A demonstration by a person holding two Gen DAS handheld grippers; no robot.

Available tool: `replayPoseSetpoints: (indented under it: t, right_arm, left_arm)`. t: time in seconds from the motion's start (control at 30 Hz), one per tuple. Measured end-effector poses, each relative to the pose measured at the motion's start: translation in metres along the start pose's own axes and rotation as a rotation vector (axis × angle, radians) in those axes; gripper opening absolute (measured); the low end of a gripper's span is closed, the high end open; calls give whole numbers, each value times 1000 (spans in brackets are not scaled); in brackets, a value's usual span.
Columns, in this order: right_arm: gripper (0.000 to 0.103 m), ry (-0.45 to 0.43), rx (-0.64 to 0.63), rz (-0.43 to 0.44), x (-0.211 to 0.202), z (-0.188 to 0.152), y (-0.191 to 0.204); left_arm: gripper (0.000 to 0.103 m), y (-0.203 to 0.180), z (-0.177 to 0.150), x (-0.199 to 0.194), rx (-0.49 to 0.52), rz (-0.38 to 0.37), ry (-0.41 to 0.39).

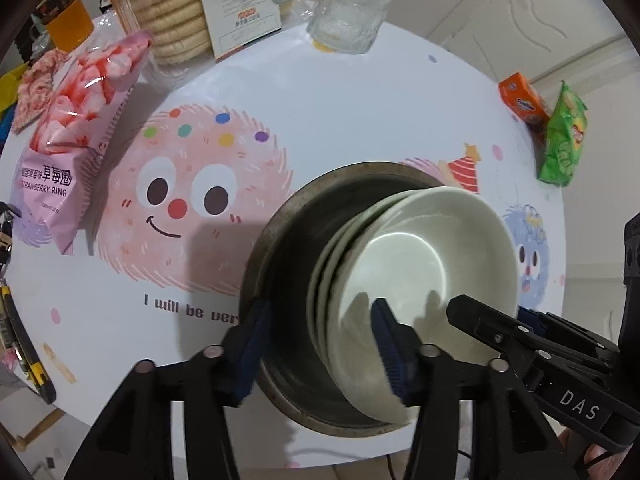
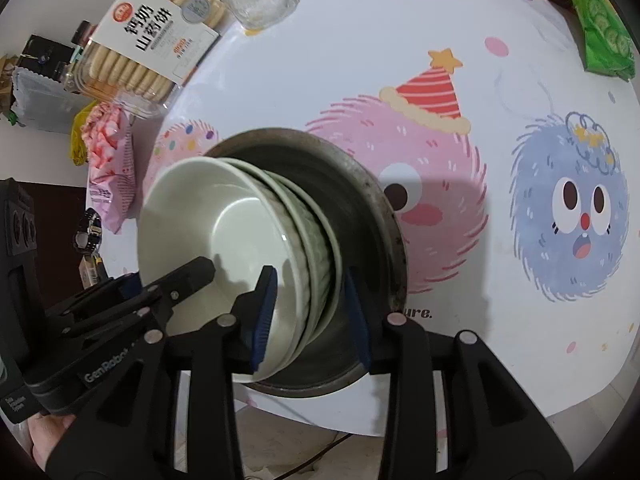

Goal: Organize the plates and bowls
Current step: 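Lower the bowl stack into the steel bowls and open both tools, then move both open tools to the tilted bowl stack rim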

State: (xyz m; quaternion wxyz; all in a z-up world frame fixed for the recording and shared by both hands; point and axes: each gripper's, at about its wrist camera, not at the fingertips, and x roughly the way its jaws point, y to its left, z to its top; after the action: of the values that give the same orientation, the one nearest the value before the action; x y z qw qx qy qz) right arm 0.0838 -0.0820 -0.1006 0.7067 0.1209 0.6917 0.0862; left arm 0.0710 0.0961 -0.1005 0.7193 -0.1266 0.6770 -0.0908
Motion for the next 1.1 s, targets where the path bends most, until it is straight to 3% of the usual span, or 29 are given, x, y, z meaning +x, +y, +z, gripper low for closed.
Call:
replayPoseSetpoints:
  t: [0.17, 0.23, 0.3, 0.37, 0.4, 0.47, 0.53, 0.73, 0.93, 1.1]
  right_arm:
    - [50, -50, -13, 7, -19, -2, 3]
    - [58, -74, -16, 8, -28, -3, 3]
    - [80, -99, -14, 6, -36, -4, 1]
    - [92, -114, -14, 6, -44, -5, -1]
    - [93, -119, -18, 6, -47, -5, -2]
    - [94, -135, -26, 6, -53, -6, -4]
    - [102, -144, -27, 14, -56, -8, -7]
    - [103, -164, -10, 34, -64, -14, -18]
    - [103, -148, 15, 13, -56, -23, -40]
    - [103, -117, 73, 27, -44, -29, -62]
  left_arm:
    - [75, -4, -3, -17, 34, 18, -45]
    - [82, -6, -5, -26, 43, 24, -72]
    - [88, -7, -5, -35, 47, 29, -99]
    - [95, -6, -7, -44, 48, 33, -120]
    - [103, -6, -8, -47, 49, 30, -129]
    - [103, -4, -9, -54, 50, 32, -159]
    - [103, -4, -12, -59, 51, 34, -173]
    - [103, 17, -18, -69, 28, 32, -200]
    - [103, 51, -30, -59, 18, 43, -175]
    - [103, 77, -33, -40, -25, 2, -132]
